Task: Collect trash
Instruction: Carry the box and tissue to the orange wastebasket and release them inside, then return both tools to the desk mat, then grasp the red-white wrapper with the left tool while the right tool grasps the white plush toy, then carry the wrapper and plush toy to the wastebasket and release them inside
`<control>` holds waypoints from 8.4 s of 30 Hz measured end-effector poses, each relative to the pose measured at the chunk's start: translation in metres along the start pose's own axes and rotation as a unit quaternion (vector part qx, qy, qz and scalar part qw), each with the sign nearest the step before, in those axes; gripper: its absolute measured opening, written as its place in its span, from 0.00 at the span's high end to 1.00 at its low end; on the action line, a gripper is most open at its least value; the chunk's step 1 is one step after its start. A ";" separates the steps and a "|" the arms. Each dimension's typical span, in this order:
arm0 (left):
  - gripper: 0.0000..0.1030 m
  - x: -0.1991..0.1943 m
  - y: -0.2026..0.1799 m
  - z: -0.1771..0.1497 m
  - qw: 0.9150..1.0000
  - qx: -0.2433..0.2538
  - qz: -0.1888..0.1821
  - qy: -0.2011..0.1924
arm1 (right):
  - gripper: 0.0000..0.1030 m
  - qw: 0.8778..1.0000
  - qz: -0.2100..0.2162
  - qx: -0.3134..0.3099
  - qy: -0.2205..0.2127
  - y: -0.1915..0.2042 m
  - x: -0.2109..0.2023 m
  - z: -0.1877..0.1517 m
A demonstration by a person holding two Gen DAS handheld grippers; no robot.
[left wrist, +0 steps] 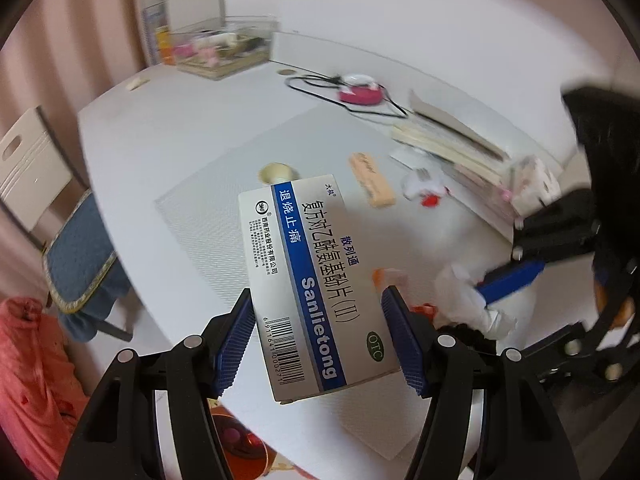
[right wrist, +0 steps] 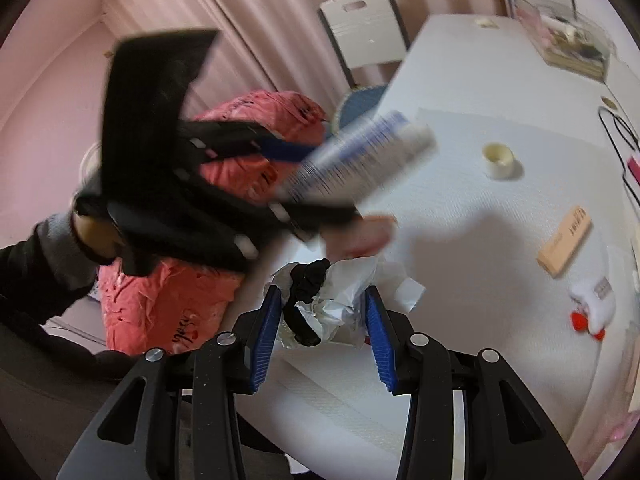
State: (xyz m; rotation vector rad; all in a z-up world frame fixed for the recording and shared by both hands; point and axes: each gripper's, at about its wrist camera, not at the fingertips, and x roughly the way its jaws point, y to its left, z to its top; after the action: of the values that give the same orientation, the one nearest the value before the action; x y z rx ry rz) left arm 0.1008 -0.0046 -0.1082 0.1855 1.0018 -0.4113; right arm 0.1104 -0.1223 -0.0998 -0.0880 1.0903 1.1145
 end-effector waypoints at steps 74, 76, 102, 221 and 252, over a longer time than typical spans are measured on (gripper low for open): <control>0.36 -0.020 0.218 -0.304 0.939 -0.330 0.054 0.076 | 0.56 0.965 0.068 -0.140 0.210 0.168 0.412 0.070; 0.36 -0.015 0.219 -0.305 0.940 -0.328 0.050 0.077 | 0.54 0.965 0.065 -0.135 0.214 0.163 0.419 0.068; 0.21 -0.055 0.186 -0.251 0.953 -0.288 0.073 0.052 | 0.39 0.982 0.071 -0.105 0.141 0.171 0.308 0.087; 0.76 0.070 0.003 0.028 0.988 0.096 -0.092 0.081 | 0.67 0.973 -0.202 0.109 -0.005 -0.127 -0.030 -0.032; 0.76 -0.035 0.011 -0.053 0.999 0.012 -0.002 0.040 | 0.66 0.994 -0.108 -0.026 -0.016 0.005 -0.012 0.010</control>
State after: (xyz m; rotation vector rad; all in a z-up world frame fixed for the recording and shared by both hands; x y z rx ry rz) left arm 0.0477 0.0318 -0.1076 0.2230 1.0772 -0.4218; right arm 0.1132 -0.1228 -0.0835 -0.2229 0.9974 0.9458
